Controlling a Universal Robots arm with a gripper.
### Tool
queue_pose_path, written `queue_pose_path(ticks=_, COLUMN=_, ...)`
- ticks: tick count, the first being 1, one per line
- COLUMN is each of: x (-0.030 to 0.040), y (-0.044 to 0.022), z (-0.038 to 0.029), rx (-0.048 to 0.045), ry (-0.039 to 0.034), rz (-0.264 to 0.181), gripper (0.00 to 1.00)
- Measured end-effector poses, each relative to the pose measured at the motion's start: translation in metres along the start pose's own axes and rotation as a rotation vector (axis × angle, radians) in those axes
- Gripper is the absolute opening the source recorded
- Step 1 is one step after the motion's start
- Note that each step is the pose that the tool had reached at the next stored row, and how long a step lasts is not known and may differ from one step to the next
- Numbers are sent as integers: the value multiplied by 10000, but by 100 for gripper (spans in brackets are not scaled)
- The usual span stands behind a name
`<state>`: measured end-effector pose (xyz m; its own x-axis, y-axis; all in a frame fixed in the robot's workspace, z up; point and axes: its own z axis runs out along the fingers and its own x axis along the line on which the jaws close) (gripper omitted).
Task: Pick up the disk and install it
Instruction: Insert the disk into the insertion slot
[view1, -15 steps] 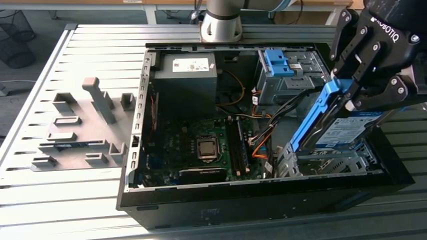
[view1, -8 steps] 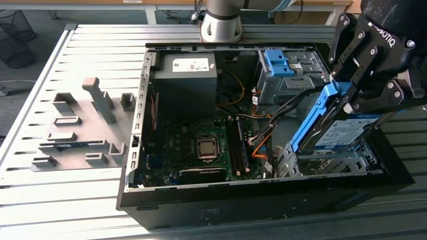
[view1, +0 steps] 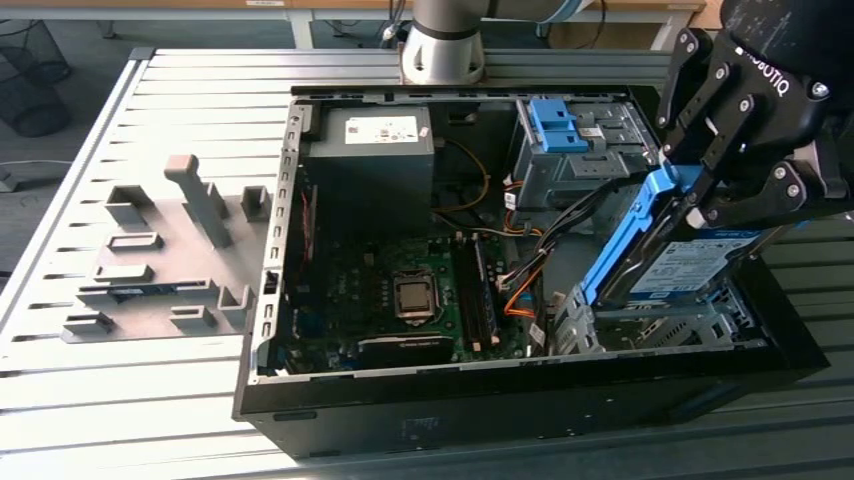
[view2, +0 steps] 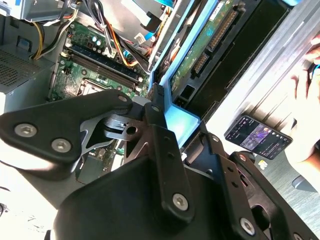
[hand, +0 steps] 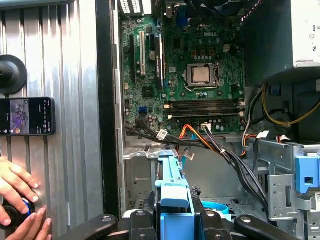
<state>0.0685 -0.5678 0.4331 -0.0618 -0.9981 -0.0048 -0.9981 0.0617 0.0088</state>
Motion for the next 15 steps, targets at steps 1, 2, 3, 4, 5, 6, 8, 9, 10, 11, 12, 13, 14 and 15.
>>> queue_pose_path(ticks=1, x=0, y=0, z=0, rx=0, ry=0, rz=0, gripper=37)
queue_pose_path(ticks=2, x=0, y=0, z=0, rx=0, ry=0, rz=0, gripper=37)
queue_pose_path(ticks=3, x=0, y=0, z=1, rx=0, ry=0, rz=0, gripper=37)
queue_pose_path(ticks=4, x=0, y=0, z=1, rx=0, ry=0, rz=0, gripper=37)
queue_pose_path(ticks=5, x=0, y=0, z=1, rx=1, ry=0, rz=0, gripper=37)
queue_pose_path(ticks=6, x=0, y=0, z=1, rx=0, ry=1, rz=0, gripper=38)
queue_pose_path(ticks=8, x=0, y=0, z=6, rx=0, ry=0, rz=0, gripper=38)
queue_pose_path(ticks=9, x=0, y=0, z=12, rx=0, ry=-6, rz=0, gripper=44)
queue_pose_path(ticks=10, x=0, y=0, z=20, rx=0, ry=-2, rz=0, gripper=44)
queue_pose_path(ticks=11, x=0, y=0, z=34, rx=0, ry=0, rz=0, gripper=44)
queue_pose_path(ticks=12, x=1, y=0, z=54, rx=0, ry=-1, rz=0, gripper=44)
queue_pose_path(ticks=13, x=1, y=-1, z=71, rx=0, ry=0, rz=0, gripper=44)
queue_pose_path(ticks=14, x=1, y=-1, z=90, rx=0, ry=-1, rz=0, gripper=44)
queue_pose_path(ticks=15, x=2, y=-1, z=107, rx=0, ry=0, rz=0, gripper=44)
